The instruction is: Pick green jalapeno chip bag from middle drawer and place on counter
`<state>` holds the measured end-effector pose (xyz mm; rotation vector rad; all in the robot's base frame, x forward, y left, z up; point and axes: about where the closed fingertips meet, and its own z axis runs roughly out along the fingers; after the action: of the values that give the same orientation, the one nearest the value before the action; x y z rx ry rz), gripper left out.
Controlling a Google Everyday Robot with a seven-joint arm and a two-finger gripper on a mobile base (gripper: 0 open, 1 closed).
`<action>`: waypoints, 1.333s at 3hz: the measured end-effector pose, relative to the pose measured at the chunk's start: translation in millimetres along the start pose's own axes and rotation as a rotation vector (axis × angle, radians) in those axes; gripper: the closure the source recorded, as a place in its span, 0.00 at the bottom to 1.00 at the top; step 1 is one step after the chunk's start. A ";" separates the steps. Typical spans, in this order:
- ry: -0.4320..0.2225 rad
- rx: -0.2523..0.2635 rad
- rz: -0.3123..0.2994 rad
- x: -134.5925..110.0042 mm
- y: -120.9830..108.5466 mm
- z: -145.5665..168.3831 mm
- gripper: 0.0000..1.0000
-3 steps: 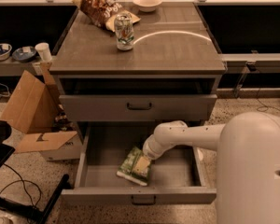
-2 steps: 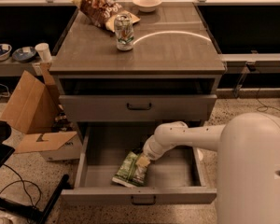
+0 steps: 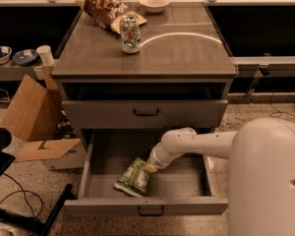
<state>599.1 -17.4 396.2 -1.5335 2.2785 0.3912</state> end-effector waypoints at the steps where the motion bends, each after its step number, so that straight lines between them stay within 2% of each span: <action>1: 0.010 -0.013 -0.040 -7.8 9.1 -1.7 1.00; 2: 0.059 -0.017 -0.115 -15.3 30.4 -31.9 1.00; 3: 0.140 0.008 -0.190 -28.4 42.6 -100.9 1.00; 4: 0.221 0.030 -0.224 -35.5 44.1 -168.1 1.00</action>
Offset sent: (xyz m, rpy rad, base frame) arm -0.0475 0.0043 0.1395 -0.1721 -0.1076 0.2278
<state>546.0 -42.7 563.6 -1.8732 2.2244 0.1316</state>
